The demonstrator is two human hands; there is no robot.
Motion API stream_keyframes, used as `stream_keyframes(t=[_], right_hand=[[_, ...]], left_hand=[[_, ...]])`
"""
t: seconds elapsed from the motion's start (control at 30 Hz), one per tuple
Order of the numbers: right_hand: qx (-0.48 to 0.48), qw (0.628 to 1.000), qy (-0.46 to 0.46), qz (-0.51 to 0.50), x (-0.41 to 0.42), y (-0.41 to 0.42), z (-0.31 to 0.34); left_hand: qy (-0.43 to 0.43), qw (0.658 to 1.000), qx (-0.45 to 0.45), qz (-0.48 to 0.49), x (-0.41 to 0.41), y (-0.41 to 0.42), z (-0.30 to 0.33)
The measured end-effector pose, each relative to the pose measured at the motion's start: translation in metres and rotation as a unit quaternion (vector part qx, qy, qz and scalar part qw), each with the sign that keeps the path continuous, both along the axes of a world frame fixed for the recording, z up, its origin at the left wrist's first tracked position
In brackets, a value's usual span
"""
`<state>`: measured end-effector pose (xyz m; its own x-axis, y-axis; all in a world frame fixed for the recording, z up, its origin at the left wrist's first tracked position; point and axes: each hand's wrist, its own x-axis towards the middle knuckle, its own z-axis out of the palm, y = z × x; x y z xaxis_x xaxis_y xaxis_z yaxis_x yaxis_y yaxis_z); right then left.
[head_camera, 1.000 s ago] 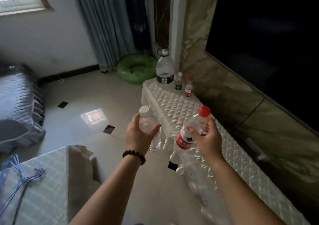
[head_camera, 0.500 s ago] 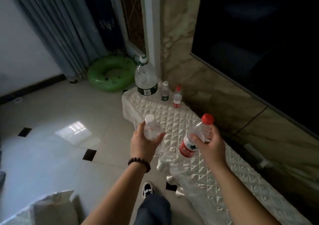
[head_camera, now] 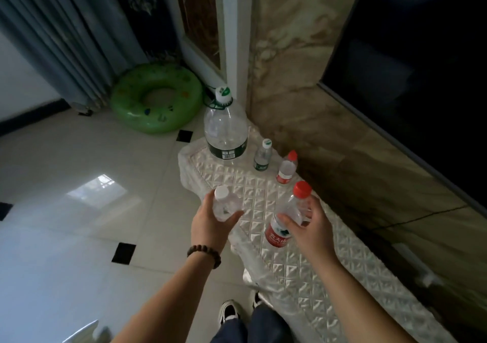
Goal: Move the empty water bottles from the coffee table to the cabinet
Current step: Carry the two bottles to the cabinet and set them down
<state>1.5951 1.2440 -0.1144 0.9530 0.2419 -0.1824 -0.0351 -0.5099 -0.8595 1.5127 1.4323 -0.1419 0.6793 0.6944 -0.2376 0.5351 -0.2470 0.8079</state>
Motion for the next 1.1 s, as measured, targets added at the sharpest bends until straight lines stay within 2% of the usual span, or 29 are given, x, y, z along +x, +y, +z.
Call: stream_keyframes(t=[0.23,0.43,0.67,0.83,1.1], right_hand=[[0.018,0.999,0.011,0.035,0.08,0.079,-0.075],[0.005,0.997,-0.003,0.083,0.139,0.138,-0.152],[-0.011,0.991,-0.035,0.13,0.166,0.182,-0.213],[-0.037,0.988,-0.042,0.144,0.163,0.186,-0.234],[-0.053,0.991,-0.032,0.116,0.152,0.185,-0.233]], left_hand=[[0.014,1.0,-0.009,0.017,0.067,0.046,-0.073],[0.012,0.998,0.031,0.051,0.116,0.081,-0.138],[0.002,0.996,0.038,0.081,0.155,0.106,-0.194],[-0.004,0.997,0.034,0.072,0.151,0.11,-0.207],[0.021,0.998,0.023,0.053,0.151,0.105,-0.198]])
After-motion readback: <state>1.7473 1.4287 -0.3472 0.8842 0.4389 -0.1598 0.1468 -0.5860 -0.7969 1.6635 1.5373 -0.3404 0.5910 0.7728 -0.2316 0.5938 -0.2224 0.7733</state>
